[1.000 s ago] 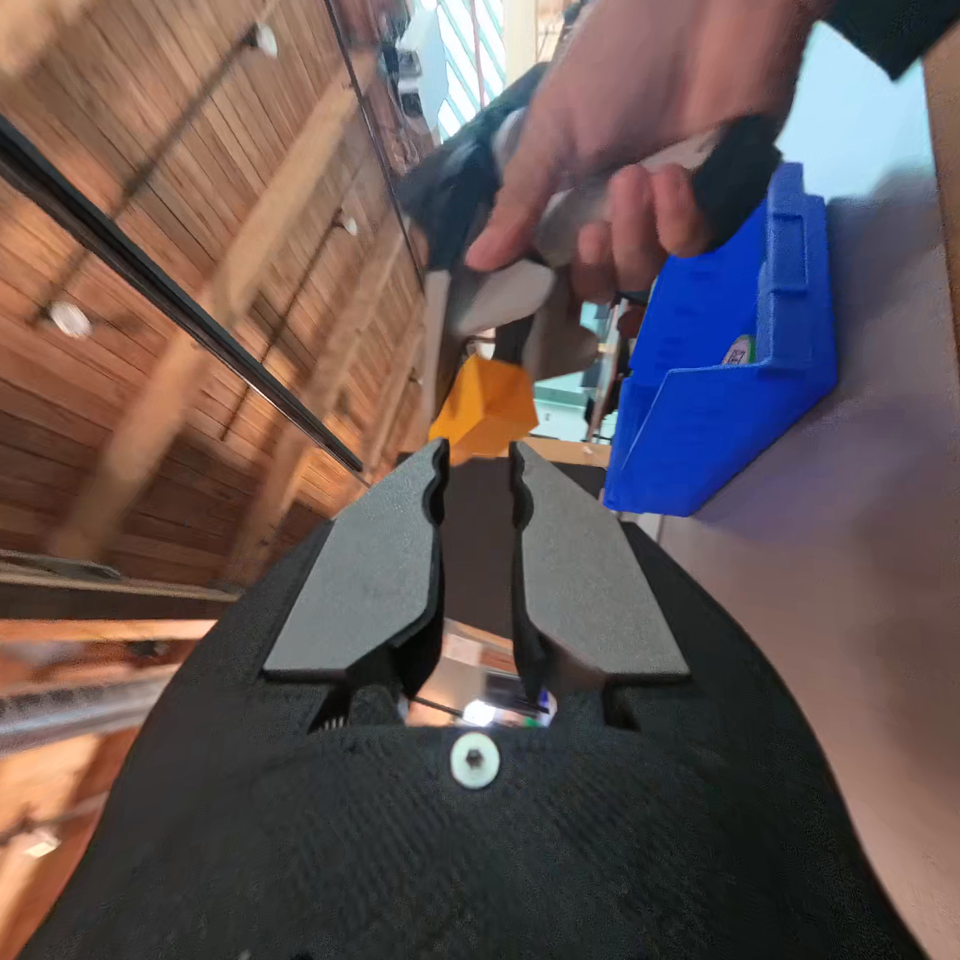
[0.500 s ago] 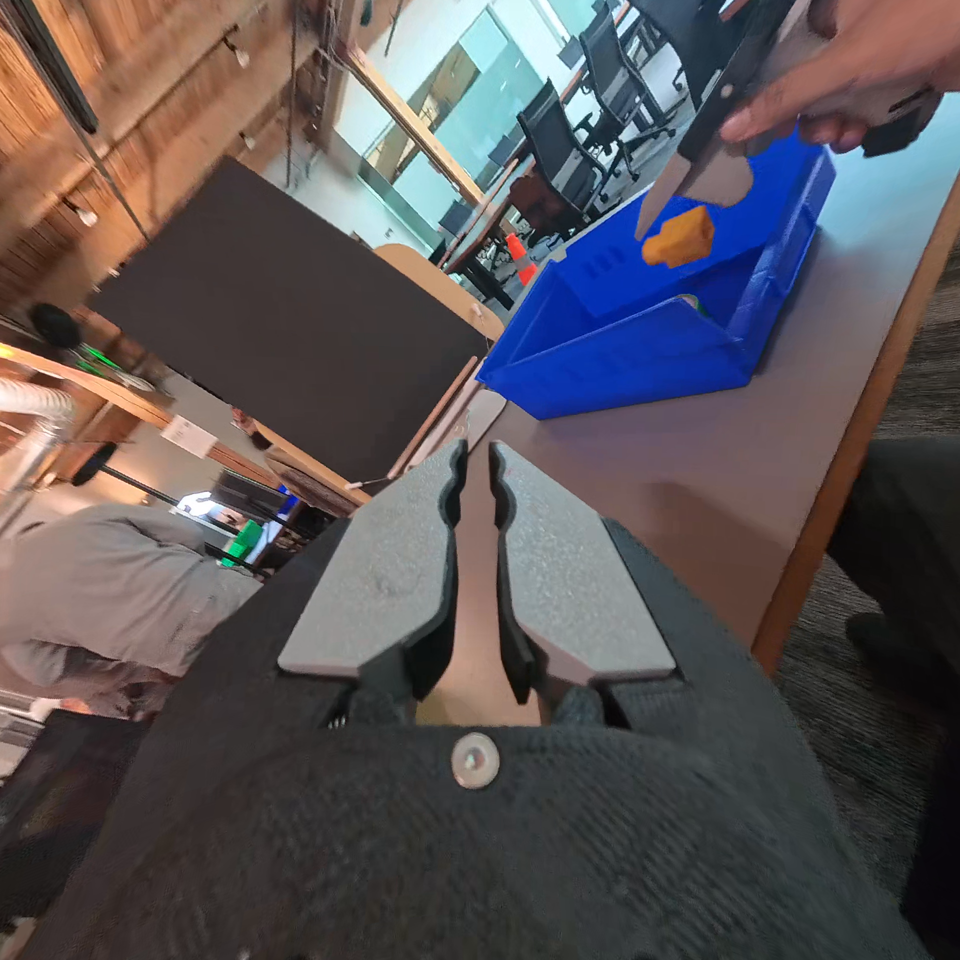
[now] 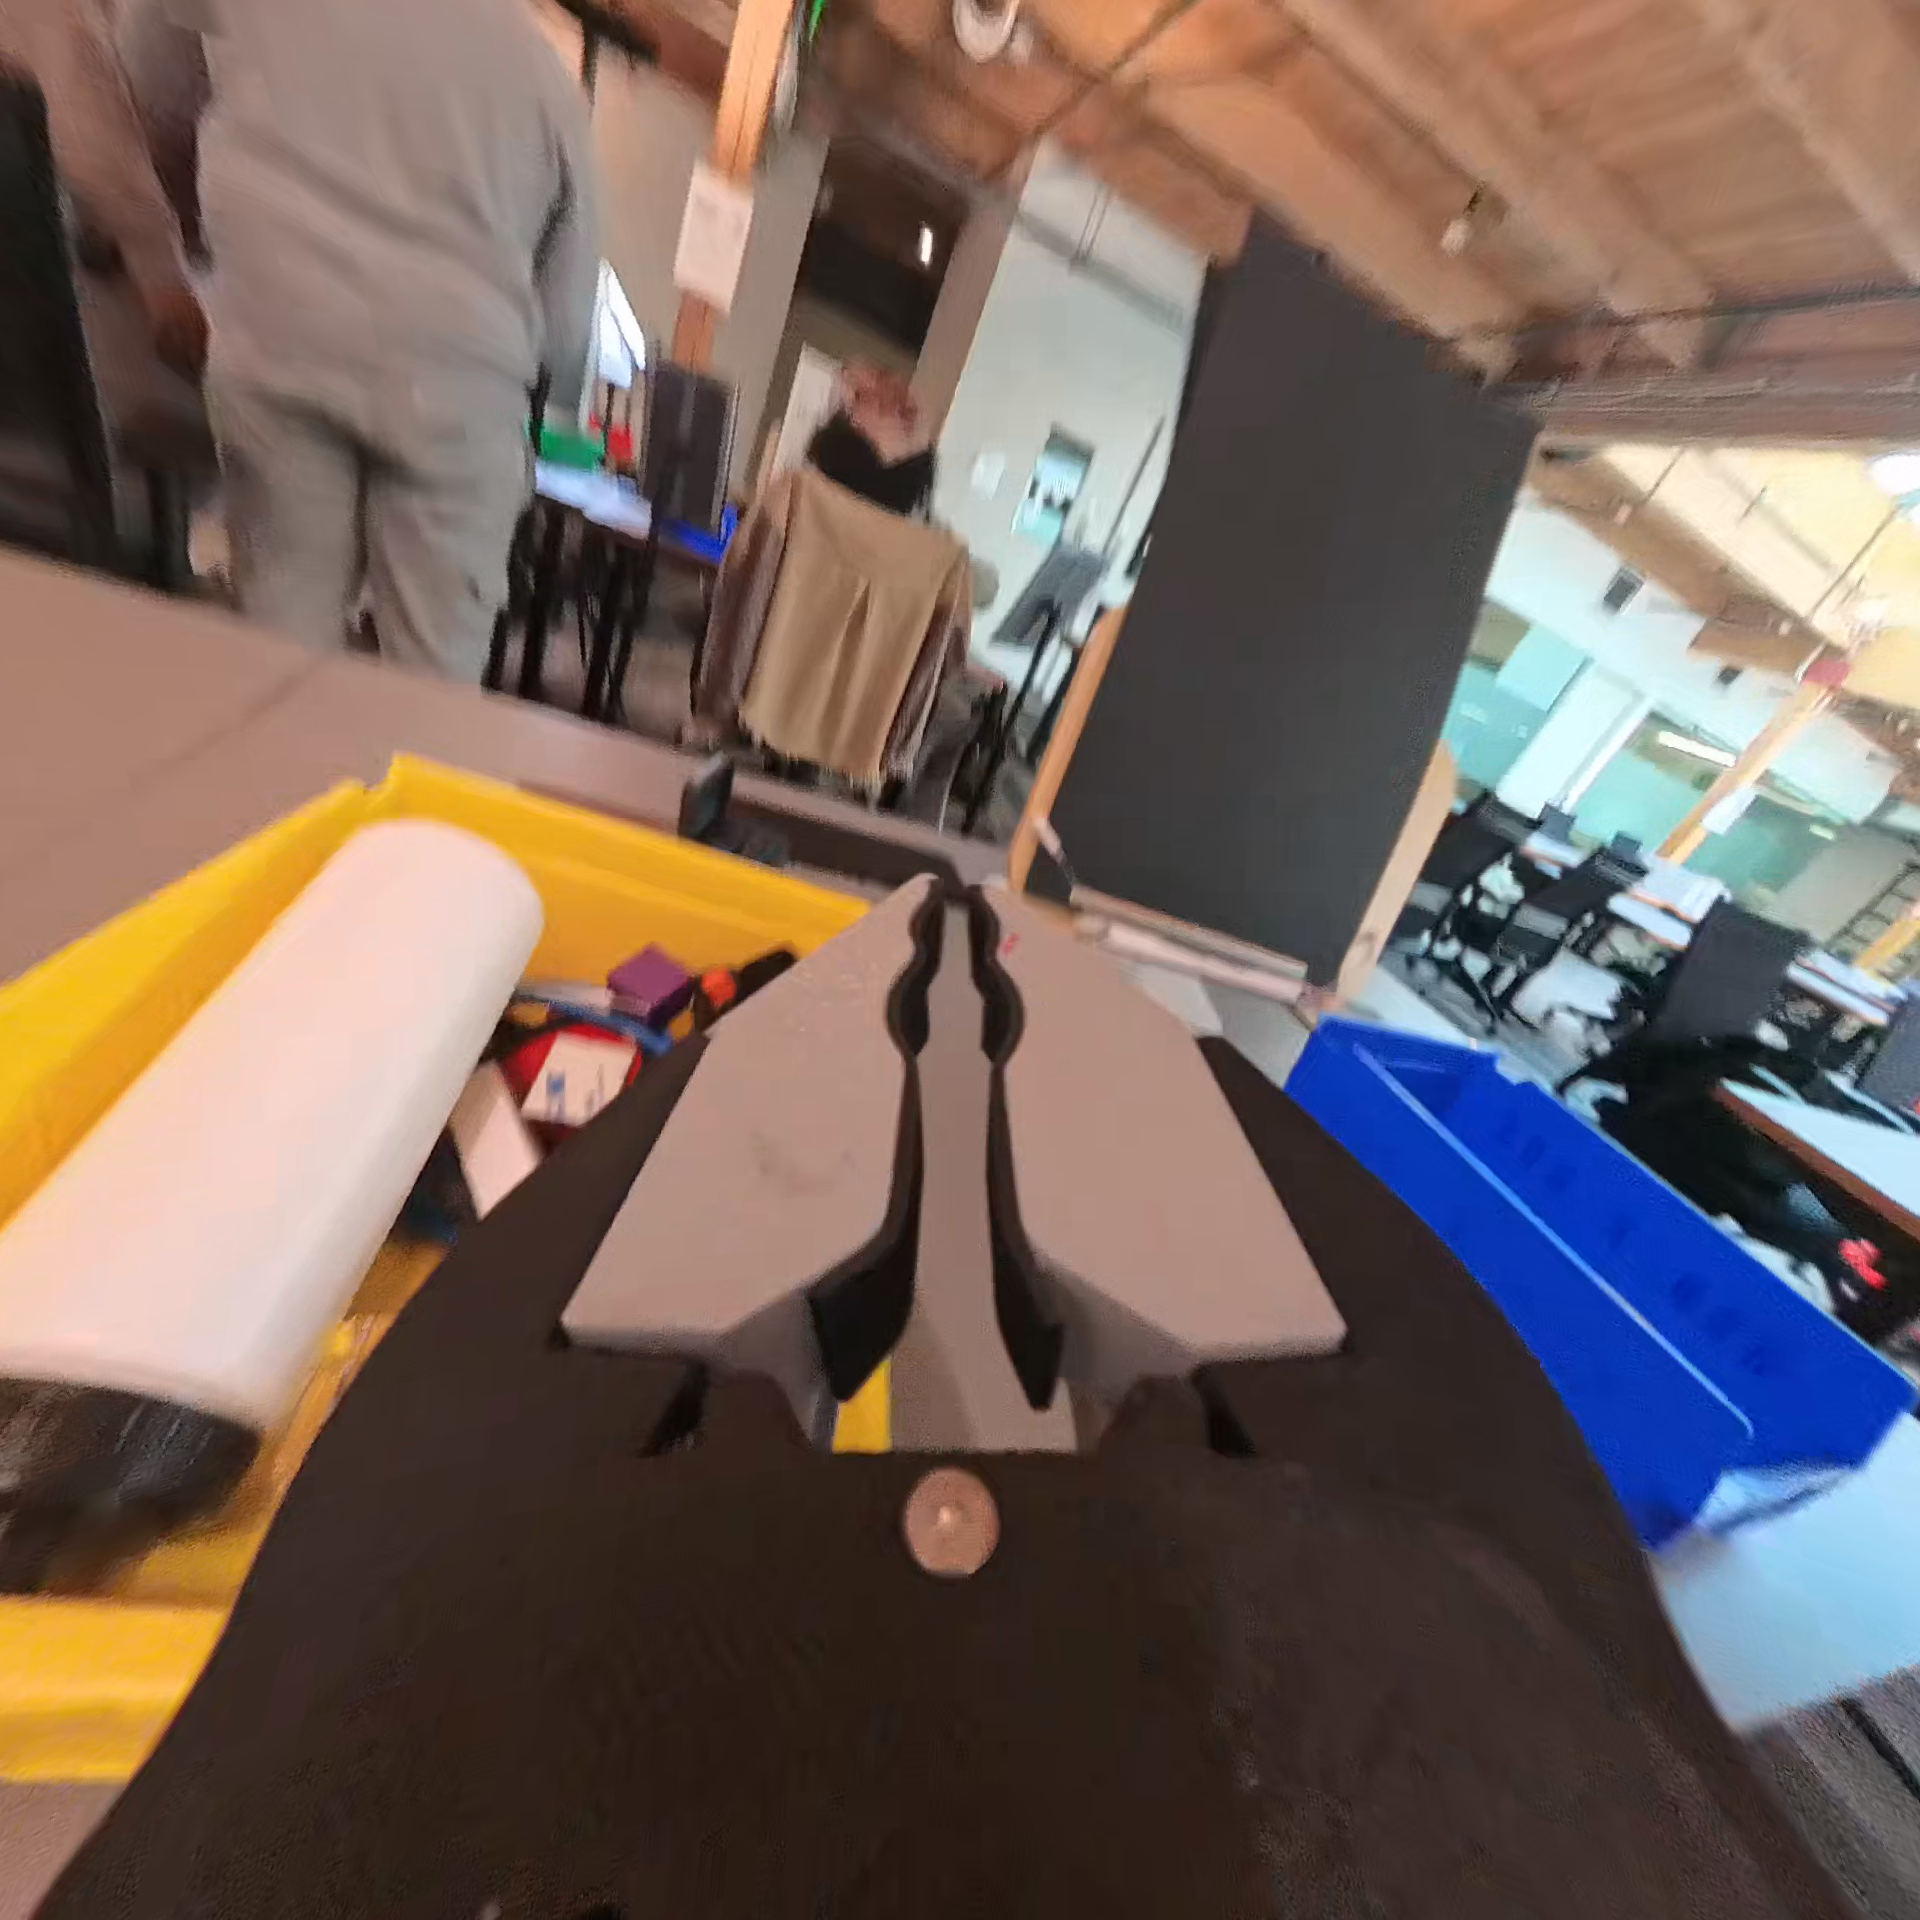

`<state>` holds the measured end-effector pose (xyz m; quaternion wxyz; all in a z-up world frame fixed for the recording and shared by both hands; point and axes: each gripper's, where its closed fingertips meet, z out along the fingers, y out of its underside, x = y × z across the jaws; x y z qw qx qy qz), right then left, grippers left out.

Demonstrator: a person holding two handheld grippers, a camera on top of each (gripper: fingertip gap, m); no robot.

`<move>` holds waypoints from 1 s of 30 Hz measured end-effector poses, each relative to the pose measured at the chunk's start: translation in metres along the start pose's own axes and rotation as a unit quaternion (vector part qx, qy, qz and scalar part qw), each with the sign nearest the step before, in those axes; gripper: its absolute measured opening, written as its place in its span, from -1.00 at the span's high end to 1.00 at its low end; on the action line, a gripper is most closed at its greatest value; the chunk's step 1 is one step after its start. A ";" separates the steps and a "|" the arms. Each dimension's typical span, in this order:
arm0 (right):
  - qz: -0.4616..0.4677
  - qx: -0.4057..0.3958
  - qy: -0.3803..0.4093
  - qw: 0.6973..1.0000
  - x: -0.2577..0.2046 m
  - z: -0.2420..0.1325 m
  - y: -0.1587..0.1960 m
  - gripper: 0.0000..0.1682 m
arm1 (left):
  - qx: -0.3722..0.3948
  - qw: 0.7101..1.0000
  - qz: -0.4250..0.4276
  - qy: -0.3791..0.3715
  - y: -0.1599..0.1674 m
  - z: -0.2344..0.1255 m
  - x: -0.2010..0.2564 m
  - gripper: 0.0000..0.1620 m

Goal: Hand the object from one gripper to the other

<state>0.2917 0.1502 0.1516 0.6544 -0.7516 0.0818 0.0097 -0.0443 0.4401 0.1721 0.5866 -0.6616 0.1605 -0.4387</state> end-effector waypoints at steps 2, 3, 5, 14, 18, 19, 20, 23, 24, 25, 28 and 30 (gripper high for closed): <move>-0.007 -0.012 -0.013 1.000 -0.007 0.006 0.005 -0.02 | -0.058 0.998 0.003 -0.009 0.018 0.004 -0.020 0.92; -0.010 -0.020 -0.015 1.000 -0.009 0.008 0.008 -0.02 | -0.079 0.996 0.023 -0.023 0.026 0.006 -0.032 0.91; -0.016 -0.030 -0.017 0.999 -0.013 0.012 0.012 -0.01 | -0.110 0.992 0.048 -0.030 0.041 0.010 -0.046 0.97; -0.037 -0.087 -0.079 0.992 -0.057 0.036 0.039 -0.01 | -0.201 0.979 0.029 -0.037 0.087 0.022 -0.074 0.95; -0.065 -0.110 -0.077 0.989 -0.065 0.044 0.051 -0.01 | -0.226 0.972 0.044 -0.042 0.102 0.029 -0.071 1.00; -0.065 -0.112 -0.083 0.988 -0.069 0.045 0.052 -0.01 | -0.229 0.972 0.042 -0.039 0.105 0.031 -0.068 0.99; -0.065 -0.112 -0.089 0.988 -0.072 0.045 0.052 -0.01 | -0.233 0.971 0.037 -0.037 0.108 0.035 -0.066 0.91; -0.068 -0.107 -0.096 0.987 -0.076 0.043 0.048 -0.01 | -0.245 0.969 0.025 -0.024 0.110 0.049 -0.062 0.51; -0.068 -0.104 -0.097 0.987 -0.077 0.041 0.046 -0.01 | -0.248 0.968 0.029 -0.029 0.109 0.055 -0.064 0.41; -0.068 -0.100 -0.099 0.988 -0.078 0.040 0.044 0.00 | -0.256 0.965 0.036 -0.048 0.109 0.061 -0.072 0.41; -0.071 -0.086 -0.105 0.988 -0.082 0.032 0.034 0.00 | -0.320 0.939 0.079 -0.100 0.124 0.074 -0.095 0.39; -0.076 -0.073 -0.106 0.989 -0.085 0.024 0.026 0.01 | -0.369 0.917 0.082 -0.124 0.140 0.076 -0.107 0.39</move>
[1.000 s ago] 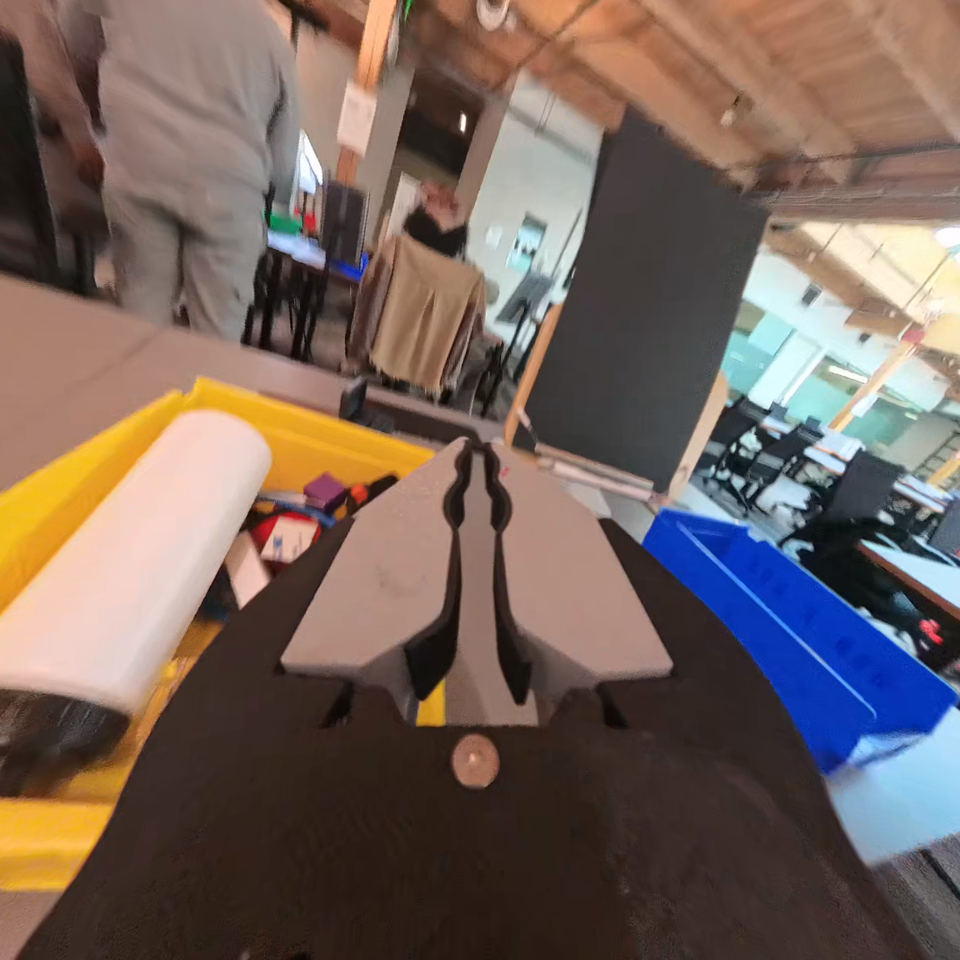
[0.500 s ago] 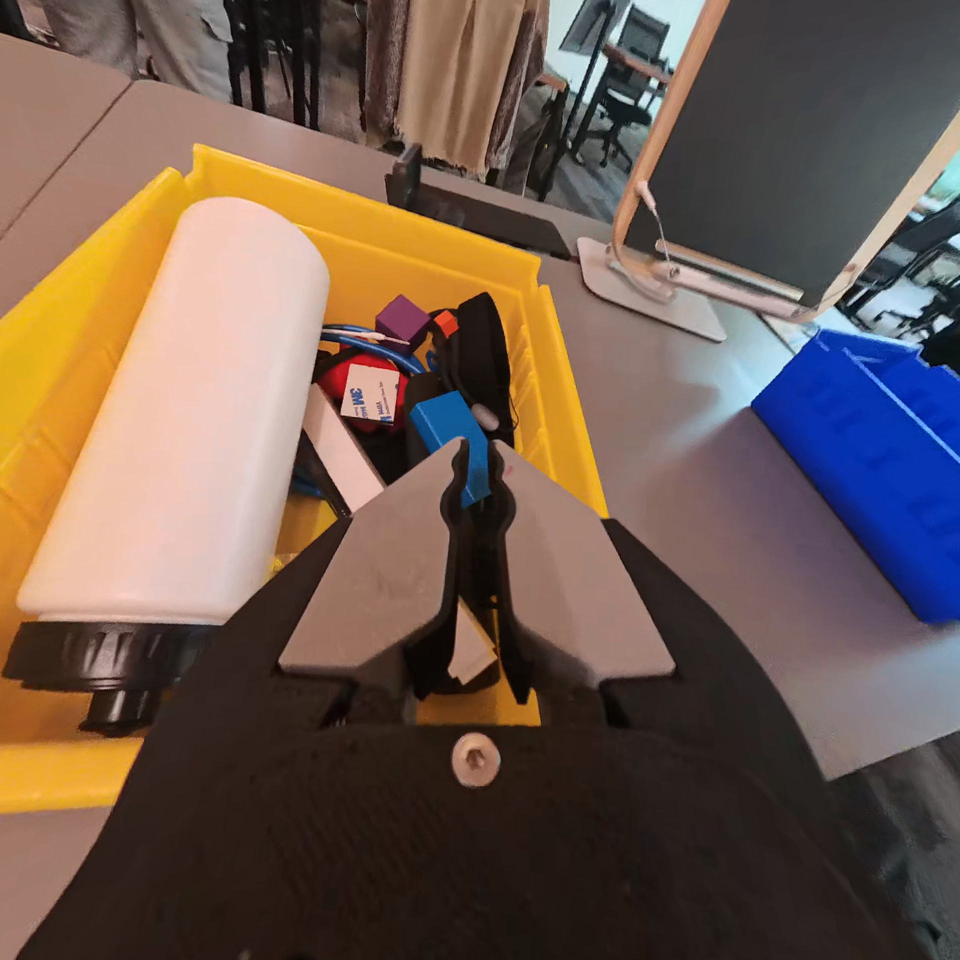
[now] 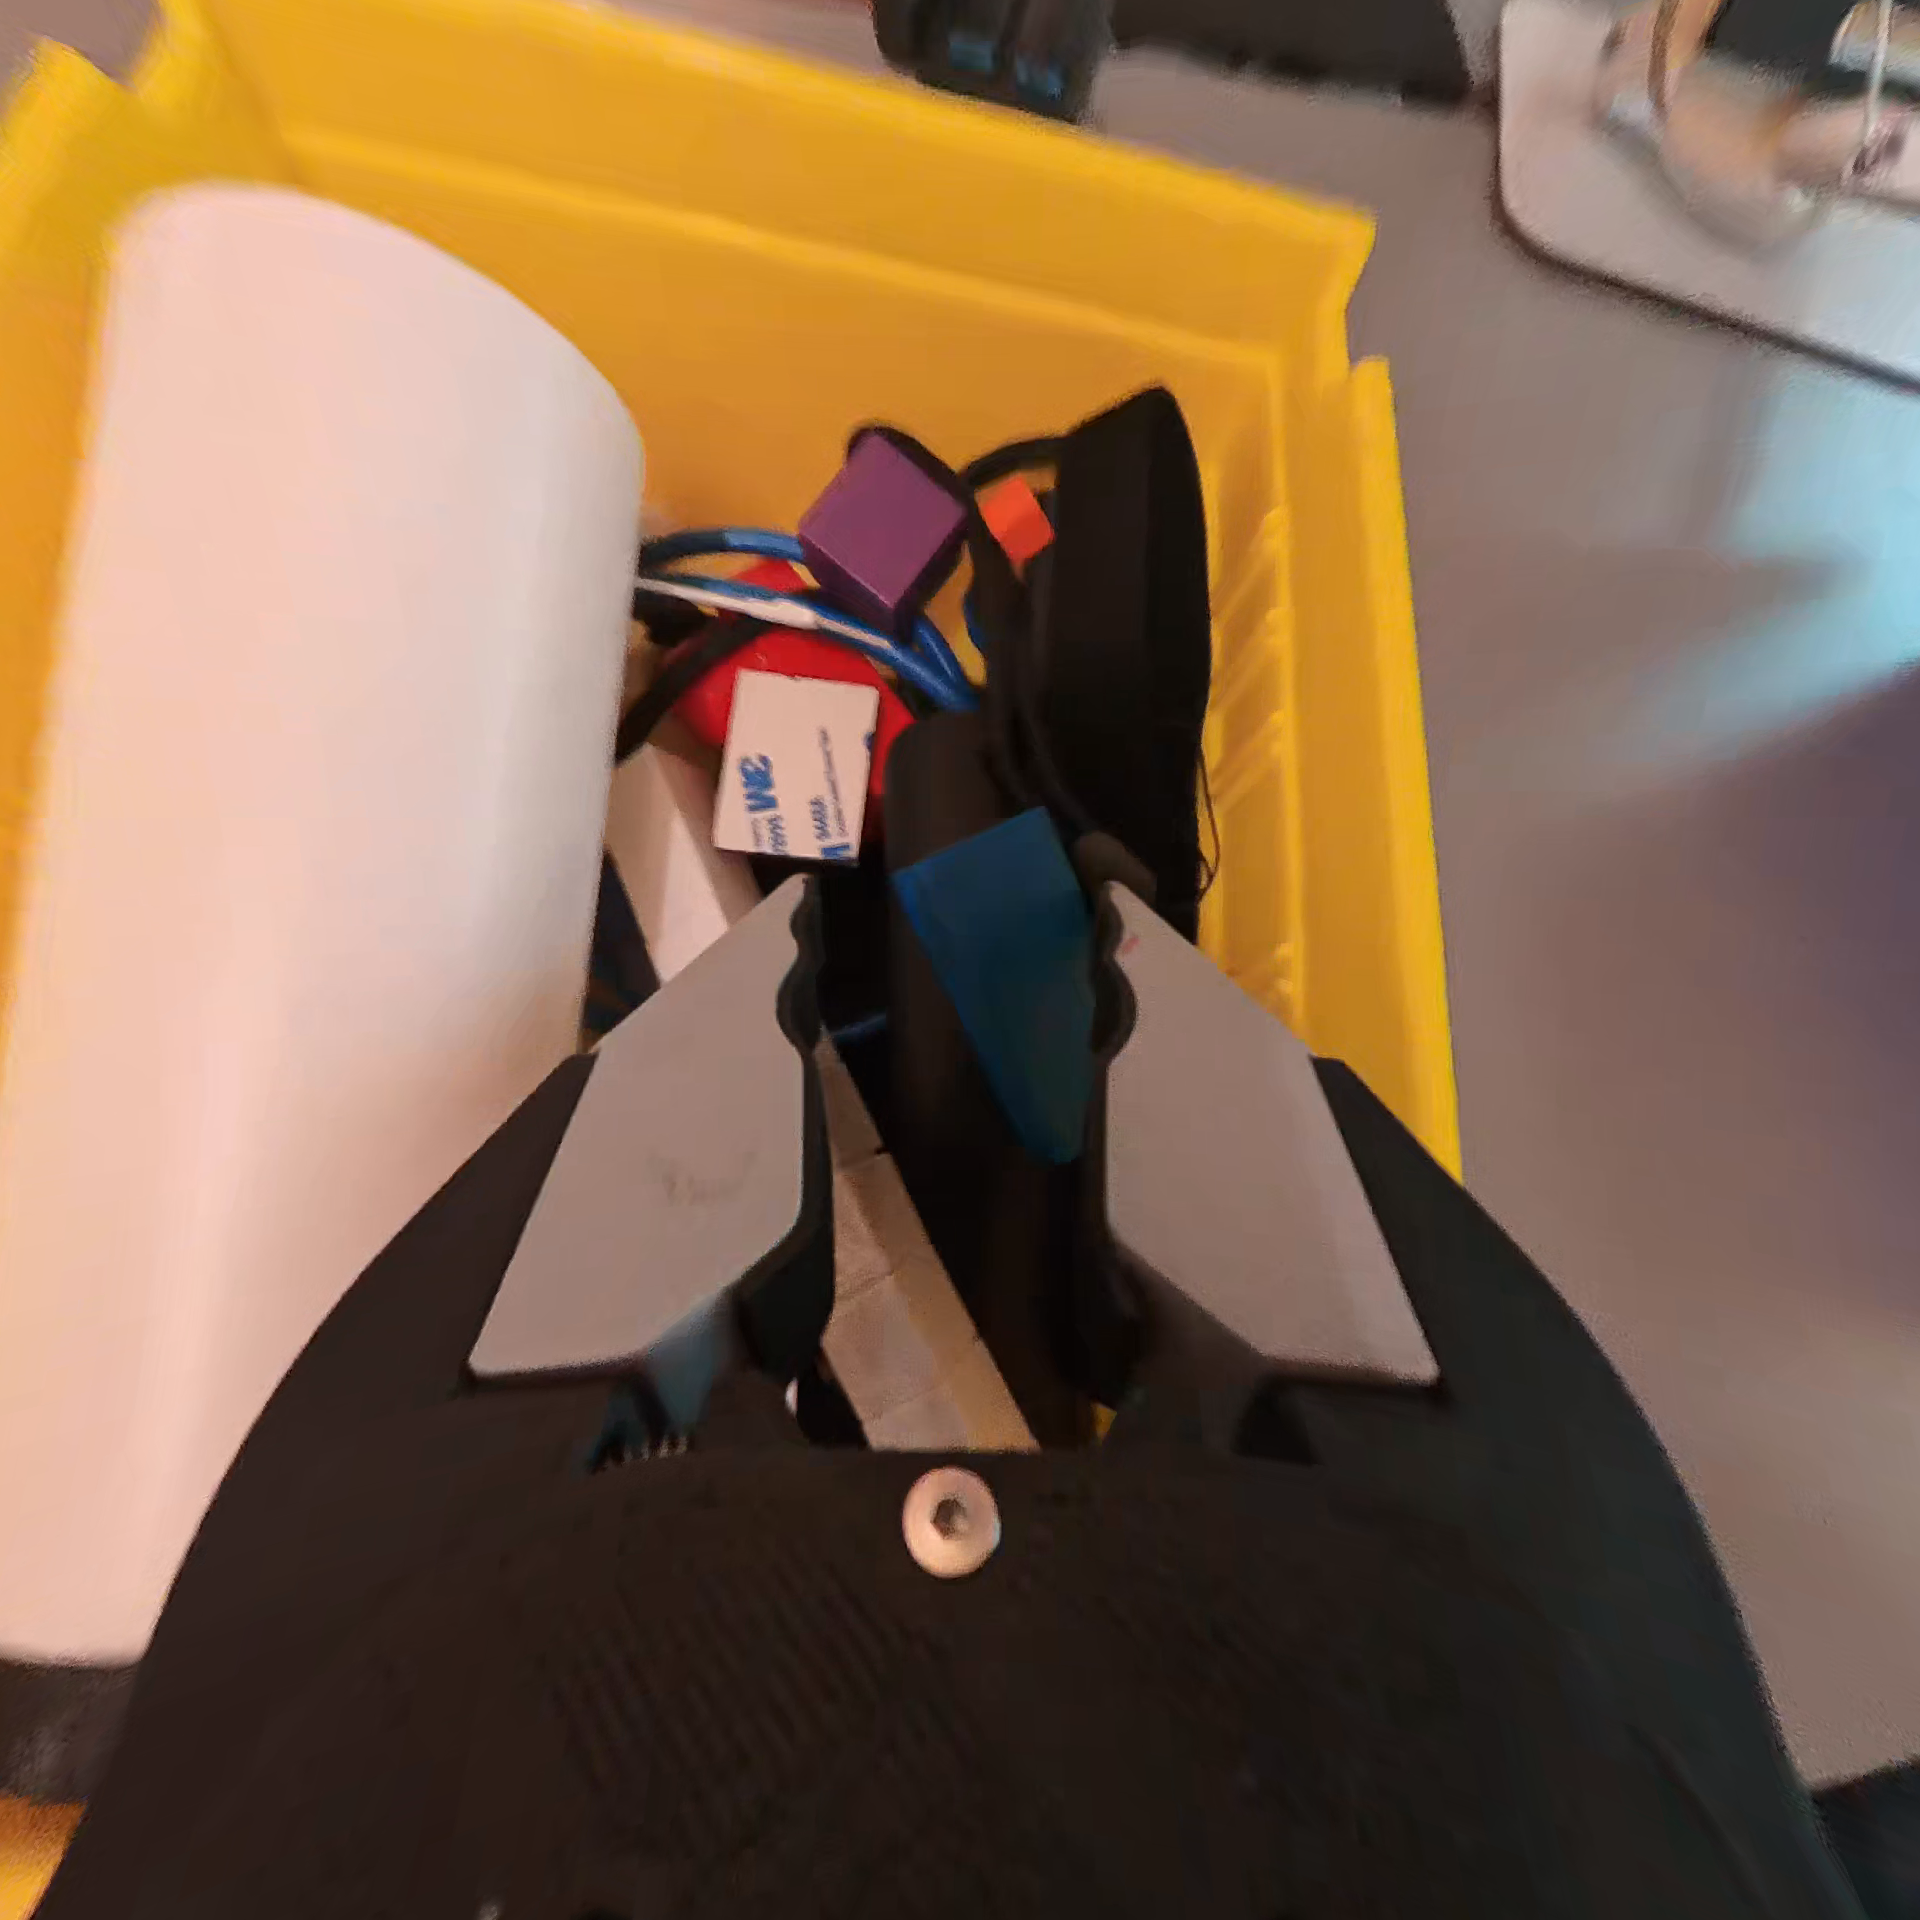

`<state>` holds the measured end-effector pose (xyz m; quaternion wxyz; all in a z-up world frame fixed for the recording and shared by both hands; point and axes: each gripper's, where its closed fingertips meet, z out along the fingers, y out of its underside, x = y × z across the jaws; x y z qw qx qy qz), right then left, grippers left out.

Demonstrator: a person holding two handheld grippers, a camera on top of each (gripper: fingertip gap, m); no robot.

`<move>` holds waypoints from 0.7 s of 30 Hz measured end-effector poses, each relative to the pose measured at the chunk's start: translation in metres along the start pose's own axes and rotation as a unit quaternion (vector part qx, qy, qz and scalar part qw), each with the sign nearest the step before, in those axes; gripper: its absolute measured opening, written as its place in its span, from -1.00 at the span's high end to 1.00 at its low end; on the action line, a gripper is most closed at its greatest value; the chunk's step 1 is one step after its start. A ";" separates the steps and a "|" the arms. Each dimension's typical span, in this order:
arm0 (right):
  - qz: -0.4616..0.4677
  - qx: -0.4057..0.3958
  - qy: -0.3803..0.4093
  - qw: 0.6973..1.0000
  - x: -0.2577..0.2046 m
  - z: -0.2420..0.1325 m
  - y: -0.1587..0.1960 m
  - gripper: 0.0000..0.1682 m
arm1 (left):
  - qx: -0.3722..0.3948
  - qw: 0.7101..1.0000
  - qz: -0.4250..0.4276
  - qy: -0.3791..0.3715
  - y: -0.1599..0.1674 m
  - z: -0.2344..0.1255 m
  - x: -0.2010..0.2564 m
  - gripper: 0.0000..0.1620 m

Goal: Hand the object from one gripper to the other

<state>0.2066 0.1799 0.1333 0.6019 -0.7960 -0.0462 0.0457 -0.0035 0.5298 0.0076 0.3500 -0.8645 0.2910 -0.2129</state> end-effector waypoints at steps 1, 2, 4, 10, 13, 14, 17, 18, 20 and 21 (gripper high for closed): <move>-0.003 0.006 0.000 1.000 -0.002 -0.004 -0.004 0.01 | -0.021 1.000 -0.003 0.014 0.005 0.005 0.005 0.39; -0.005 0.013 0.000 1.000 -0.003 -0.008 -0.007 0.01 | -0.038 0.999 -0.004 0.024 0.009 0.009 0.009 0.36; -0.008 0.023 -0.002 1.000 -0.006 -0.014 -0.013 0.02 | -0.054 0.998 0.011 0.000 0.014 0.016 0.004 0.33; -0.021 0.034 -0.002 0.999 -0.012 -0.025 -0.019 0.03 | -0.021 0.997 0.073 -0.010 0.001 0.006 -0.002 0.50; -0.023 0.045 0.002 0.999 -0.011 -0.031 -0.024 0.05 | 0.069 0.991 0.112 -0.024 -0.027 -0.022 0.000 0.52; -0.020 0.049 -0.001 0.999 -0.012 -0.032 -0.025 0.07 | 0.099 0.987 0.124 -0.031 -0.036 -0.033 0.001 0.52; -0.005 0.051 -0.016 0.999 -0.014 -0.027 -0.024 0.09 | 0.201 0.971 0.130 -0.016 -0.062 -0.072 0.014 0.52; -0.001 0.047 -0.023 0.999 -0.015 -0.024 -0.022 0.09 | 0.228 0.966 0.125 0.004 -0.068 -0.084 0.022 0.52; 0.004 0.037 -0.037 0.999 -0.021 -0.016 -0.017 0.08 | 0.260 0.958 0.091 0.083 -0.073 -0.104 0.046 0.52; 0.003 0.032 -0.041 0.999 -0.024 -0.012 -0.014 0.08 | 0.265 0.952 0.078 0.130 -0.072 -0.113 0.061 0.52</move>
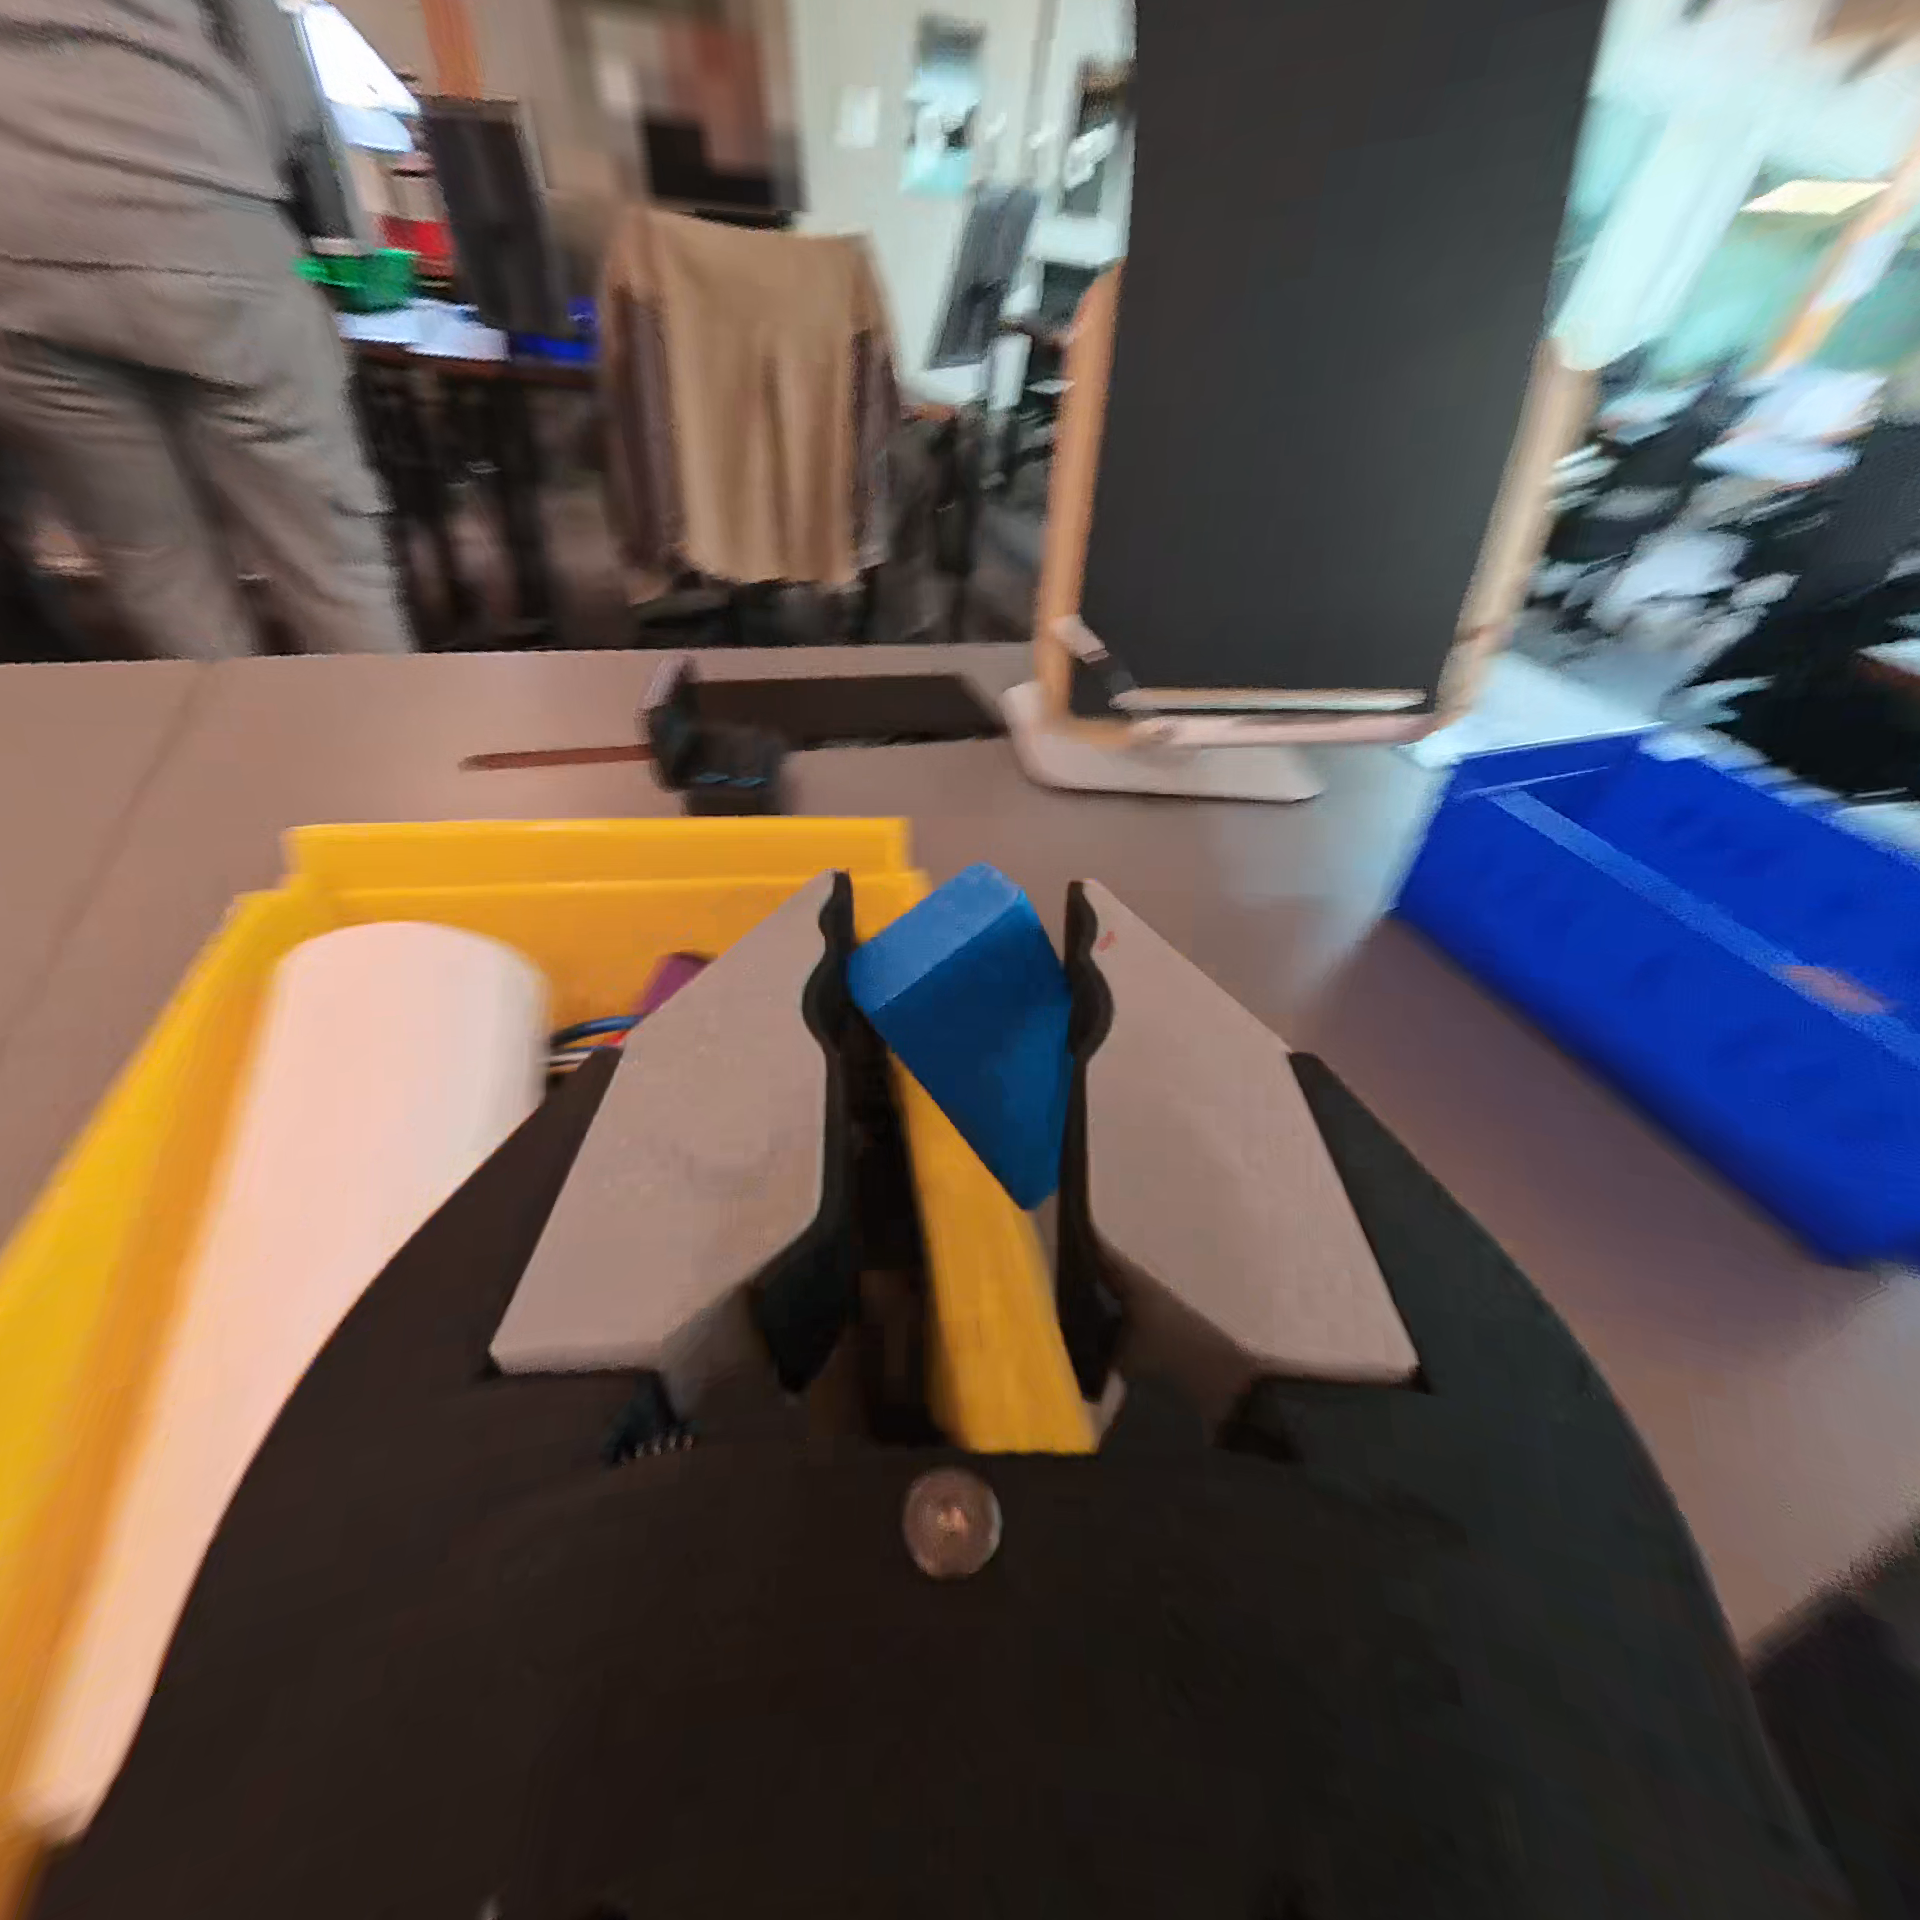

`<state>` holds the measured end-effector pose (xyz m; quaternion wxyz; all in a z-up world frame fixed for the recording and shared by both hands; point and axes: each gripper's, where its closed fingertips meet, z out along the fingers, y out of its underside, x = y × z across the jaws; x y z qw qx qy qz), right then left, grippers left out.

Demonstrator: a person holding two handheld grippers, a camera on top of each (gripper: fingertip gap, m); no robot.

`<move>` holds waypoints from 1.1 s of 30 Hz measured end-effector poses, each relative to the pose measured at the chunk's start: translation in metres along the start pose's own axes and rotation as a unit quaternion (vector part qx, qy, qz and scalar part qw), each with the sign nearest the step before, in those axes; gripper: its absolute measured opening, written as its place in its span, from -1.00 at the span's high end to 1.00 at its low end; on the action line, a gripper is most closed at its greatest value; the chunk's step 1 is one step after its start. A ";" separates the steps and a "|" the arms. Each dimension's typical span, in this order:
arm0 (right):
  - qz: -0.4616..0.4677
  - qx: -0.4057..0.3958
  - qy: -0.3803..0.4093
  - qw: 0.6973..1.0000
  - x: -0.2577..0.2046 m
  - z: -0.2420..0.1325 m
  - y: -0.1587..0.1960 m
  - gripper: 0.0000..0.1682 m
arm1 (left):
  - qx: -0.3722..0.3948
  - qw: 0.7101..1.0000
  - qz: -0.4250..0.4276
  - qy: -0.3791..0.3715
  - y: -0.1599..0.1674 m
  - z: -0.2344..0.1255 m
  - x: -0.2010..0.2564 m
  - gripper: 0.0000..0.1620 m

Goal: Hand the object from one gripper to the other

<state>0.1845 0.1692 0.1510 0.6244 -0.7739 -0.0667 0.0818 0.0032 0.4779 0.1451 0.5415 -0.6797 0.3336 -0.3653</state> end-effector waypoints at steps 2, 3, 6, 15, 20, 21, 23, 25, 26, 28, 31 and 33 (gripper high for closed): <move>-0.005 -0.007 -0.010 1.000 -0.008 0.009 0.004 0.10 | 0.016 0.998 -0.013 0.066 -0.008 -0.008 0.037 0.52; -0.008 -0.009 -0.017 1.000 -0.014 0.014 0.005 0.10 | 0.020 0.996 -0.009 0.092 -0.010 -0.013 0.056 0.52; -0.017 -0.007 -0.048 0.999 -0.039 0.030 0.007 0.10 | 0.039 0.984 -0.005 0.175 -0.012 -0.028 0.126 0.52; -0.067 0.043 -0.047 0.996 -0.092 0.067 0.009 0.16 | 0.064 0.953 -0.008 0.296 0.025 -0.044 0.275 0.52; -0.101 0.059 -0.107 0.987 -0.113 0.062 0.009 0.59 | 0.082 0.955 -0.006 0.286 0.020 -0.046 0.278 0.52; -0.104 0.059 -0.107 0.987 -0.112 0.061 0.008 0.56 | 0.080 0.954 -0.007 0.290 0.021 -0.046 0.279 0.51; -0.103 0.060 -0.109 0.987 -0.109 0.060 0.008 0.56 | 0.072 0.952 -0.015 0.298 0.022 -0.046 0.278 0.52; -0.091 0.066 -0.113 0.987 -0.107 0.058 0.005 0.67 | 0.067 0.945 -0.030 0.319 0.021 -0.049 0.281 0.52; -0.086 0.069 -0.115 0.987 -0.106 0.058 0.004 0.71 | 0.066 0.942 -0.035 0.326 0.022 -0.051 0.284 0.52; -0.085 0.067 -0.123 0.986 -0.108 0.059 0.006 0.75 | 0.066 0.942 -0.033 0.328 0.023 -0.052 0.290 0.52; -0.103 0.045 -0.122 0.986 -0.110 0.065 0.015 0.80 | 0.064 0.940 -0.034 0.334 0.026 -0.054 0.302 0.55; -0.118 0.045 -0.106 0.986 -0.106 0.064 0.015 0.83 | 0.071 0.943 -0.022 0.325 0.025 -0.055 0.301 0.55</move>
